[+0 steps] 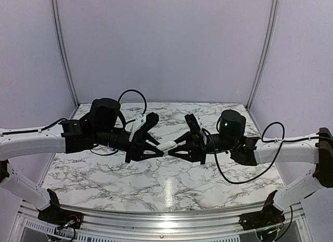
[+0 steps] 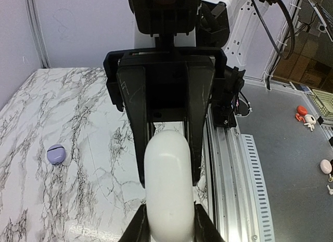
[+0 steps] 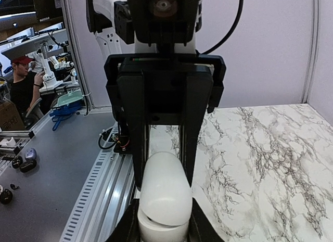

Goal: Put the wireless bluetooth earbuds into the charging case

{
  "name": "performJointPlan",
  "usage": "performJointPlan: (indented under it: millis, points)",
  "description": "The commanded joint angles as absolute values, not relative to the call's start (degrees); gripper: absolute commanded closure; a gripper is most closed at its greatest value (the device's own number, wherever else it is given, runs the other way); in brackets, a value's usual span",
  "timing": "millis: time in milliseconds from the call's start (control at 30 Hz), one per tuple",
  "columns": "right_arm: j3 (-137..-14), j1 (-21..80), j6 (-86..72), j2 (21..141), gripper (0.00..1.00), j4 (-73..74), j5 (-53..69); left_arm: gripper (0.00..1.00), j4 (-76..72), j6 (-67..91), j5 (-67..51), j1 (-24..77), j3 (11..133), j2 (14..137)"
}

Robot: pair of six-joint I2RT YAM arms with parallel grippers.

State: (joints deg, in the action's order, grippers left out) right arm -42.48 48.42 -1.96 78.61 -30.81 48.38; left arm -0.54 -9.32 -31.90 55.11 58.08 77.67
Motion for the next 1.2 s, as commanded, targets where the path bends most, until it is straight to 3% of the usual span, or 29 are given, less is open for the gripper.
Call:
performJointPlan:
  millis: [0, 67, 167, 233, 300, 667, 867, 933, 1100, 1167]
  points:
    - [-43.61, 48.9, -1.69, 77.56, 0.96, -30.15, 48.65, 0.79, -0.09, -9.59, -32.27, 54.93, 59.85, 77.46]
    - [-43.53, 48.95, -2.05, 77.56, 0.86, -30.15, 48.57, 0.83, -0.09, -9.64, -32.39, 54.98, 59.77, 77.42]
    - [-43.39, 48.83, -3.04, 77.77, 0.56, -30.27, 48.65, 0.86, -0.09, -9.5, -32.29, 54.7, 59.6, 76.94]
    - [-43.06, 48.63, -3.89, 77.85, 0.49, -30.68, 48.81, 0.87, -0.09, -9.45, -32.27, 54.54, 59.51, 76.5]
    - [-42.5, 48.11, -5.6, 78.07, 0.48, -31.83, 49.21, 0.88, -0.51, -9.31, -32.27, 54.43, 59.35, 76.08]
    - [-42.52, 46.97, -9.61, 80.51, 0.58, -36.25, 53.18, 0.88, -2.33, -8.47, -32.43, 54.32, 58.8, 75.59]
    - [-42.86, 46.96, -9.05, 80.34, 0.75, -36.03, 53.18, 0.88, -2.48, -8.17, -32.63, 54.23, 58.67, 75.78]
    - [-42.85, 46.98, -8.9, 80.12, 0.81, -35.96, 53.11, 0.81, -2.46, -8.09, -32.36, 54.23, 58.58, 75.79]
    - [-42.68, 46.97, -7.61, 79.48, 0.91, -34.6, 52.62, 0.42, -2.66, -7.25, -31.52, 54.14, 58.27, 75.09]
    - [-42.76, 47.0, -6.82, 79.32, 0.94, -33.72, 52.48, 0.36, -2.86, -6.76, -31.63, 54.14, 58.28, 74.69]
